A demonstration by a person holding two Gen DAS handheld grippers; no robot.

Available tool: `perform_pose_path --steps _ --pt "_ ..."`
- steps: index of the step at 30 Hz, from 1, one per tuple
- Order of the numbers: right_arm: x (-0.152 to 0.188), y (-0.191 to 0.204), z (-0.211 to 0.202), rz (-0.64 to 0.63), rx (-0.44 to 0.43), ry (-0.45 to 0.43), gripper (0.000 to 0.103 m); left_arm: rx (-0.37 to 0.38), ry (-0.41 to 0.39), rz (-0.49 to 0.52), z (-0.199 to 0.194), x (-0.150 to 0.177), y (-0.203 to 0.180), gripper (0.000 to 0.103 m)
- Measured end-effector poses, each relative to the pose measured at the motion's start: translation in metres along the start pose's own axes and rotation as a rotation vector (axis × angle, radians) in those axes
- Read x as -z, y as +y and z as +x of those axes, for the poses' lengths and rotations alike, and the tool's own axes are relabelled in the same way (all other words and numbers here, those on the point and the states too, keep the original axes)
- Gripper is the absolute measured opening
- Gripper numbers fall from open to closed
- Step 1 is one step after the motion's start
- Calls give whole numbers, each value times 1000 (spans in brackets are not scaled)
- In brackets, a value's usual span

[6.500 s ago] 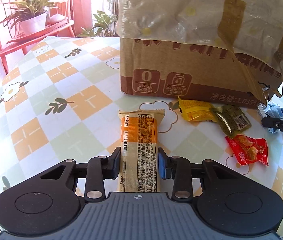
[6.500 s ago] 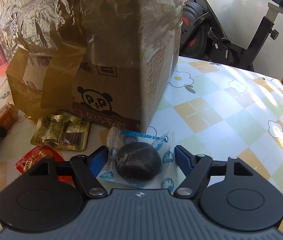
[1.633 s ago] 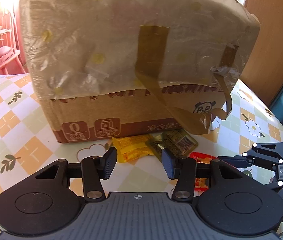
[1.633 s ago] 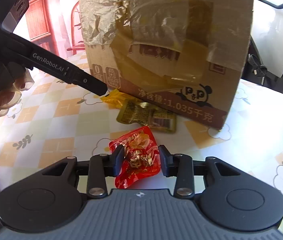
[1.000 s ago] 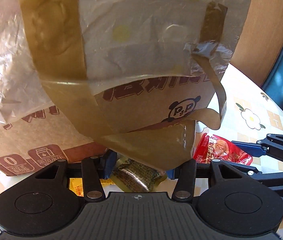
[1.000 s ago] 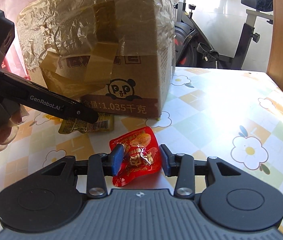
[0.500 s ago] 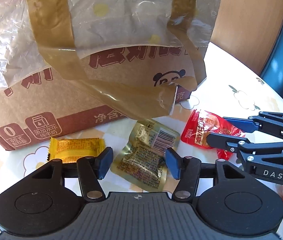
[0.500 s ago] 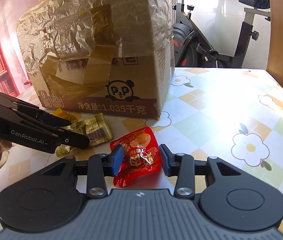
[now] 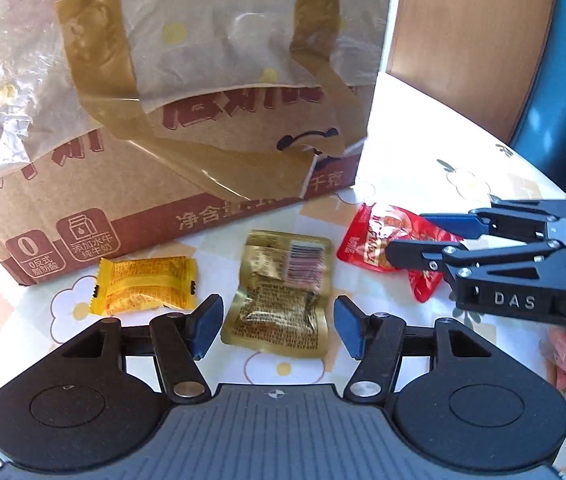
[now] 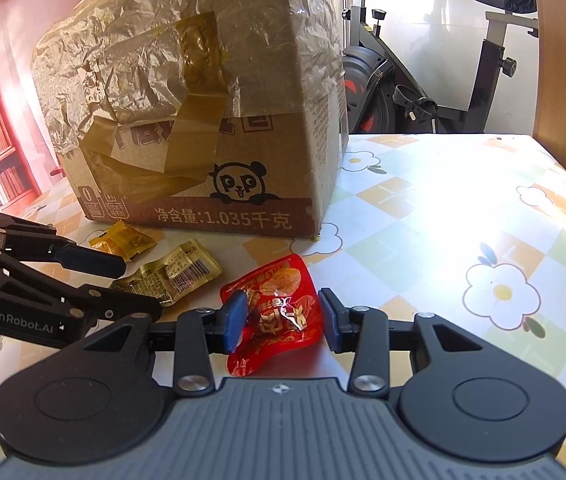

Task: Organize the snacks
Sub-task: 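Grasp the red packet with the right tool while the left tool grasps the gold packet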

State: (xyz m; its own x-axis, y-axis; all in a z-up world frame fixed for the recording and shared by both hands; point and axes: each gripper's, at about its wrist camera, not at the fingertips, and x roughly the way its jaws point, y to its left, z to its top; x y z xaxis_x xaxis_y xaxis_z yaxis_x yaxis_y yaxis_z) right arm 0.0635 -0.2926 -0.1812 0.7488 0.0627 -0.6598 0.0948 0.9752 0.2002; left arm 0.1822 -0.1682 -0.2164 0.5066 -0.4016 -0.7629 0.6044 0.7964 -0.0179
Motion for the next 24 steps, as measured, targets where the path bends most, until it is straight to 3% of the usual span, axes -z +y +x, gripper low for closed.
perform_pose_path --steps 3,13,15,24 --pt "0 0 0 1 -1 -1 42 -24 7 48 5 0 -10 64" --pt "0 0 0 8 -5 -2 42 -42 26 -37 16 -10 4 70" --pt "0 0 0 8 -5 -2 42 -26 15 -29 14 -8 3 59" --pt "0 -2 0 19 -13 -2 42 -61 -42 -68 -10 5 2 46"
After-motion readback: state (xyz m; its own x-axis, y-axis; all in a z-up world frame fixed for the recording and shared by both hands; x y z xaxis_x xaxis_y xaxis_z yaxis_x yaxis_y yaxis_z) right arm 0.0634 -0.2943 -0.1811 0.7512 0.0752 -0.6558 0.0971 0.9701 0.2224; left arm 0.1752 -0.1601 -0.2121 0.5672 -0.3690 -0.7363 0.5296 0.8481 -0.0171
